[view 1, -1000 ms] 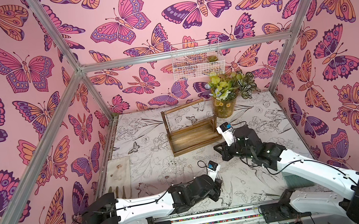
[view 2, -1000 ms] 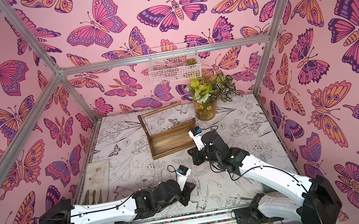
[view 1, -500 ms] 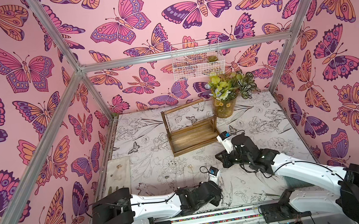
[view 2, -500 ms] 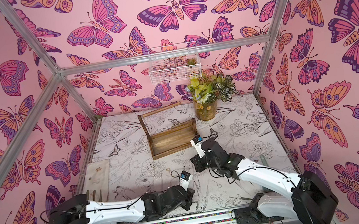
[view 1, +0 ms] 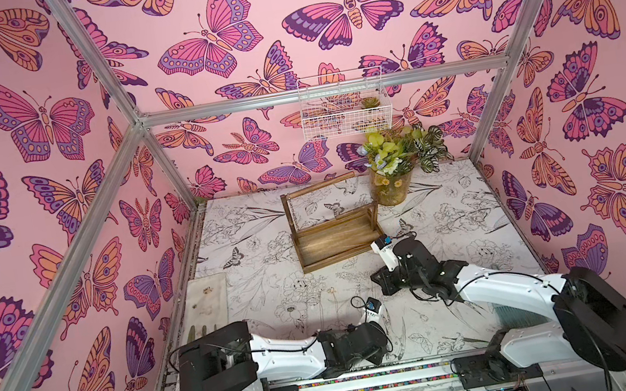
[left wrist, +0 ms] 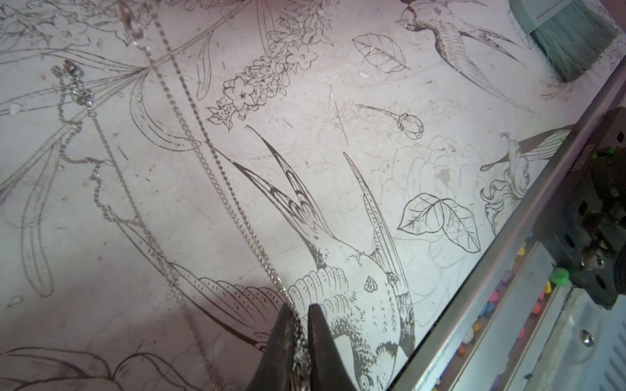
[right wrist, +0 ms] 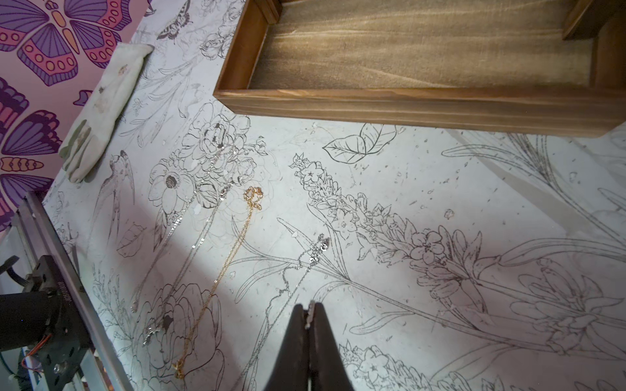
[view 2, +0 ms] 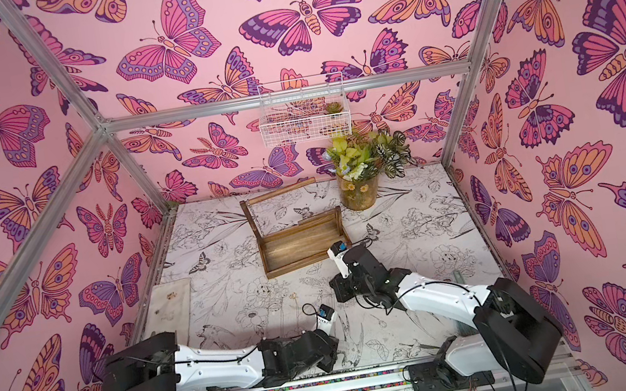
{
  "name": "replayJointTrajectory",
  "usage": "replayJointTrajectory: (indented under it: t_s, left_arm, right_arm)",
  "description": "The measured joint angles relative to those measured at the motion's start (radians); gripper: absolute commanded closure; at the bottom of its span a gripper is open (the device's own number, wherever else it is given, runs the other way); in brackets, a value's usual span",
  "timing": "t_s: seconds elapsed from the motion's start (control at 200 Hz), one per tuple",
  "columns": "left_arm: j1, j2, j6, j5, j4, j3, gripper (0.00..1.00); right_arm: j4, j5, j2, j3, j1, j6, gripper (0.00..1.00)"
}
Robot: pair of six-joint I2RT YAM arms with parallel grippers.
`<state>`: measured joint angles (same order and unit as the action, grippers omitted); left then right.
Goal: Take the necklace off the jewelry display stand
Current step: Place the necklace at the center of the board.
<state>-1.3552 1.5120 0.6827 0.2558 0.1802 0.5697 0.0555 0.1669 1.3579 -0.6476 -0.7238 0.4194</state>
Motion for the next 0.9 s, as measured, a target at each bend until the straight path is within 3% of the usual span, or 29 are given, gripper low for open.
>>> replayJointTrajectory:
  t_s: [0.786,0.901]
  left_arm:
    - [0.000,0.084,0.032,0.000,0.036,0.022,0.83]
    - [-0.001,0.087,0.034,0.000,0.042,0.023,0.83]
  right_arm:
    - [0.038,-0.001,0.208,-0.025,0.000,-0.008,1.00]
    - [0.037,-0.002,0.231,-0.043,0.000,-0.008,0.92]
